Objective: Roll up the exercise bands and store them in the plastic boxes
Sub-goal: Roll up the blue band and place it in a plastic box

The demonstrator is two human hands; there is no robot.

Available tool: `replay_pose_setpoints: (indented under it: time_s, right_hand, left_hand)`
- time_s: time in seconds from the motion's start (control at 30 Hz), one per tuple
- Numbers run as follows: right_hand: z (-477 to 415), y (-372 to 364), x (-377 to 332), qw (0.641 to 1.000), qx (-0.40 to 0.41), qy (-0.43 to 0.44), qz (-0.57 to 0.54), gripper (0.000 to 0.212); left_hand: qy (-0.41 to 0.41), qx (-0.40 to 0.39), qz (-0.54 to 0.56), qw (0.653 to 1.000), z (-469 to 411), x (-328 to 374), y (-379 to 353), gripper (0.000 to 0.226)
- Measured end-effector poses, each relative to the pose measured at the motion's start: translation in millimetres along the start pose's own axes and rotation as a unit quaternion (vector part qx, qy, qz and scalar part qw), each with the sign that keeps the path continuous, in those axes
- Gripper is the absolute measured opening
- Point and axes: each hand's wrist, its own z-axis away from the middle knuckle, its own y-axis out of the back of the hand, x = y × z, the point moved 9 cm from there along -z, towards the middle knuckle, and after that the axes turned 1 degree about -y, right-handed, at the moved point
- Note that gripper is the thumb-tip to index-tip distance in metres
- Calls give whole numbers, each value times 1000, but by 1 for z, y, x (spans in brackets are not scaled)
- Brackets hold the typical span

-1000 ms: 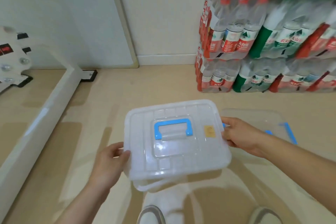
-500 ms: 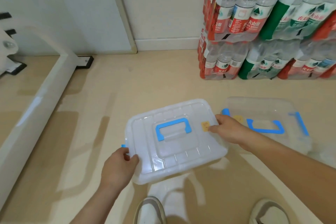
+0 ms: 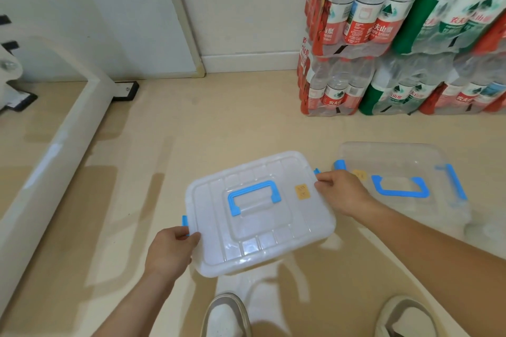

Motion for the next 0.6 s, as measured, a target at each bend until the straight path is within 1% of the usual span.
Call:
replay_pose_setpoints:
  time_s: [0.07,0.13,0.2,0.23,0.27,0.3,0.4,0.47,0.53,0.6]
  right_hand:
    - [-4,1,6,999,15,-11,-42,22]
    - [-5,2,12,993,24,-36,-111,9]
    - [-7,2,21,982,30,-66,-174,12]
    - [-8,3,23,979,36,-74,-184,12]
    - [-10,3,25,979,45,-78,-182,12]
    - [-10,4,25,980,54,-81,-174,11]
    - [-13,8,26,984,93,-78,-133,9]
    - [-12,14,24,986,118,-70,-89,18]
    - [-10,14,21,990,117,-65,-48,32]
    - [-10,9,19,993,94,-67,6,43]
  left_hand:
    - [18,-14,28,999,-1,-3,-2,12]
    - [31,-20,43,998,-4,-5,-4,11]
    - [33,-14,34,999,-7,-7,-5,11]
    - [29,-4,23,999,-7,-5,-4,9]
    - [24,7,13,1000,-8,-4,-3,5]
    - [24,20,5,999,-7,-2,-2,8]
    - [40,32,19,999,-8,-2,1,51]
    - [71,16,46,996,-10,-10,-1,69]
    - [106,-13,82,991,-12,-20,-7,74]
    - [141,-48,115,982,-12,-29,-15,67]
